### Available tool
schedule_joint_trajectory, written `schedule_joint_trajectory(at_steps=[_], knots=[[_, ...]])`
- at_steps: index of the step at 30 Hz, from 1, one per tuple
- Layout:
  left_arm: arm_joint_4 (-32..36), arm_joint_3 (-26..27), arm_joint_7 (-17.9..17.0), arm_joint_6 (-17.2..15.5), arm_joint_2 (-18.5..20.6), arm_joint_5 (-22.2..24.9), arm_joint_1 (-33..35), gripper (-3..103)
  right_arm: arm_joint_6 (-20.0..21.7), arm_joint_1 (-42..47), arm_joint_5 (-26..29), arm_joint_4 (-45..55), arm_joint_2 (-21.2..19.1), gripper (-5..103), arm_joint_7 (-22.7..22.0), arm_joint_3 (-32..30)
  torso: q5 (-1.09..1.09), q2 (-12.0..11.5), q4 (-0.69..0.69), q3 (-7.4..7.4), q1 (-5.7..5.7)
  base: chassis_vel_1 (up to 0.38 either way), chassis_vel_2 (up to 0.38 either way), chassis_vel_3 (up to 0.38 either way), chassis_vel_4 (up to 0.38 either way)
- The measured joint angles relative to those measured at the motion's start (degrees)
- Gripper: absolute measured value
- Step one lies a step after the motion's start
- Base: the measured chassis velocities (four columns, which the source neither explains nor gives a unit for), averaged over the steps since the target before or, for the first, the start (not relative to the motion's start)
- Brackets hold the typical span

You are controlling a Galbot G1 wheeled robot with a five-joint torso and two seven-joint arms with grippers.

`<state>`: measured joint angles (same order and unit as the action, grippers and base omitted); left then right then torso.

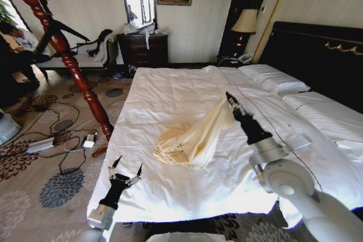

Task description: Pick up the clothes from the bed and hang them on the clothes hanger.

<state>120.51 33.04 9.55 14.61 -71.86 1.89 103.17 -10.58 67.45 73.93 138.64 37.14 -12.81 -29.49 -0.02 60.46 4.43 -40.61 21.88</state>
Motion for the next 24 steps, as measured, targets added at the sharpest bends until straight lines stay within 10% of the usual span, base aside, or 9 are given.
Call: schedule_joint_trajectory(at_steps=[7, 24], knots=[[-4.0, -7.1, 2.1, -2.0, 3.5, 12.5, -8.1, 100, 0.0, -0.6, -1.0, -1.2, -0.9, 0, 1.4, 0.8, 0.02, 0.0, 0.04, -0.01, 0.01, 0.0, 0.0, 0.0, 0.0], [-16.8, -20.8, 1.9, -3.3, -1.6, 4.4, -20.3, 100, 0.0, -1.0, -1.5, -1.5, -0.2, 0, 1.6, 0.6, 0.02, 0.0, 0.03, -0.01, 0.0, 0.0, 0.0, 0.0, 0.0]])
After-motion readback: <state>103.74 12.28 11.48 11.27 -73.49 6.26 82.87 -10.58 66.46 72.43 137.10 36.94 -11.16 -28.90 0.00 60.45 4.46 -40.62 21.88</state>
